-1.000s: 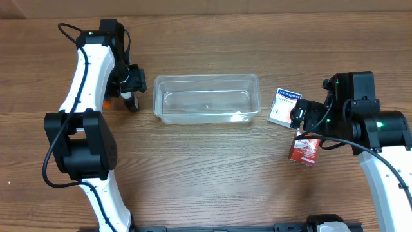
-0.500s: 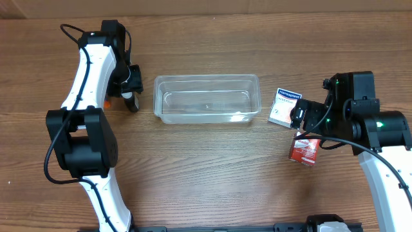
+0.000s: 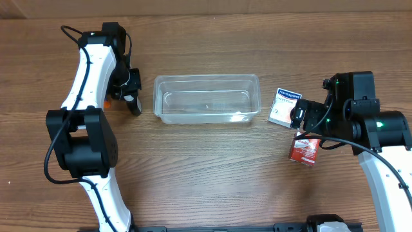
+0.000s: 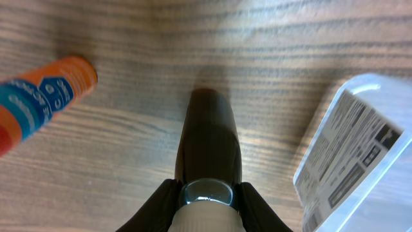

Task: Pack container
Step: 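Carry the brown bottle into the container's left end and release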

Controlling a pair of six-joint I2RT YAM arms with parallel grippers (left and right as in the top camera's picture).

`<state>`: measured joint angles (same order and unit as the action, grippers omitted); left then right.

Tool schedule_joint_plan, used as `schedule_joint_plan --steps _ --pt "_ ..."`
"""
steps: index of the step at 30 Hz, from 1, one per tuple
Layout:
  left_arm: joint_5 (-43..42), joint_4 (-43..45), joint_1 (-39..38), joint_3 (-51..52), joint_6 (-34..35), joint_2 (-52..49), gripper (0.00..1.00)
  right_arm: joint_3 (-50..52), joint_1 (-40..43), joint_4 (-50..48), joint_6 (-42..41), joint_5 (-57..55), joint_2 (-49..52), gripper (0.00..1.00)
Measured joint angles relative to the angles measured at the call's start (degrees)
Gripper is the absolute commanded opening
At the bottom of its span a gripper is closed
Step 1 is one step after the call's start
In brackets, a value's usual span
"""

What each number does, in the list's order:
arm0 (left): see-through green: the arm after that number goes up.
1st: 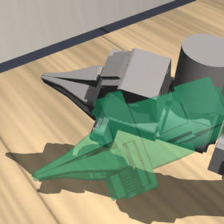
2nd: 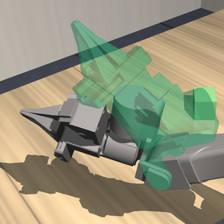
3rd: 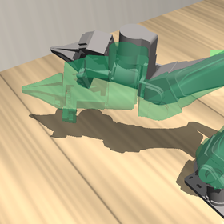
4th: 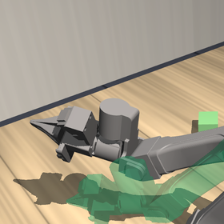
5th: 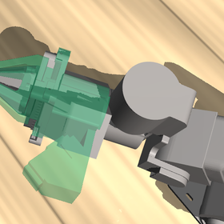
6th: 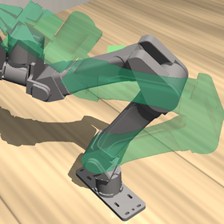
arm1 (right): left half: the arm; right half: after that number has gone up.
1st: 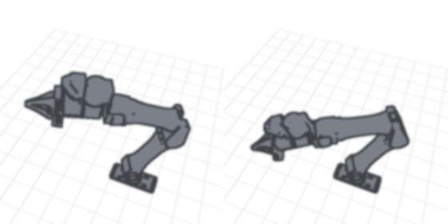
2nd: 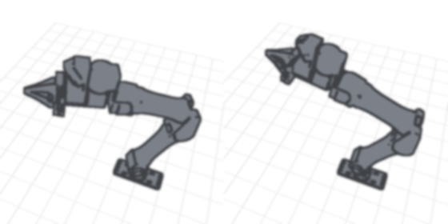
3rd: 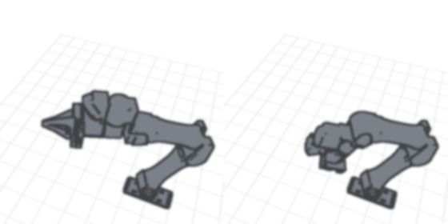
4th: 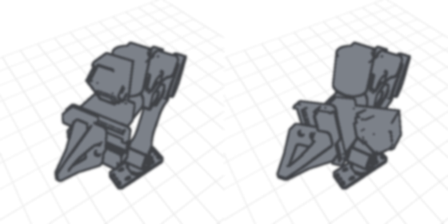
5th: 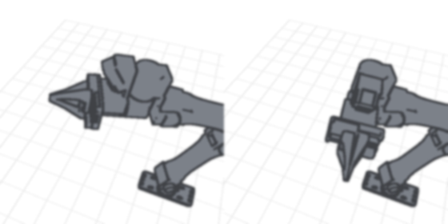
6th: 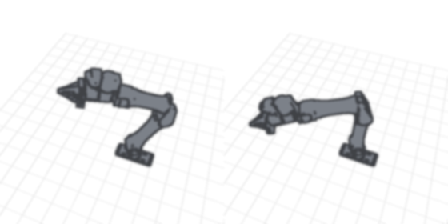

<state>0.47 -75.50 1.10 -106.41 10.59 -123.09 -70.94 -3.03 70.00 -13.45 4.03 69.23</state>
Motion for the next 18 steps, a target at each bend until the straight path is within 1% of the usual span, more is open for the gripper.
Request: schedule_joint_plan --steps 3,7,12,14,18 --pt "0.0 -1.2 0.0 0.0 0.2 0.0 0.04 0.0 0.0 0.0 0.0 0.0 0.0 1.00" --pt "0.0 -3.7 0.0 -0.5 0.2 0.0 0.04 0.0 0.0 0.0 0.0 0.0 0.0 1.00" --pt "0.0 -8.8 -0.1 -5.9 1.0 1.1 0.04 0.0 0.0 0.1 0.0 0.0 0.0 1.00" --pt "-0.2 -9.7 -0.6 -7.4 1.4 4.0 0.04 0.0 0.0 0.1 0.0 0.0 0.0 1.00" --pt "-0.7 -10.0 -5.7 -9.5 2.8 17.3 0.04 0.0 0.0 0.4 0.0 0.0 0.0 1.00"
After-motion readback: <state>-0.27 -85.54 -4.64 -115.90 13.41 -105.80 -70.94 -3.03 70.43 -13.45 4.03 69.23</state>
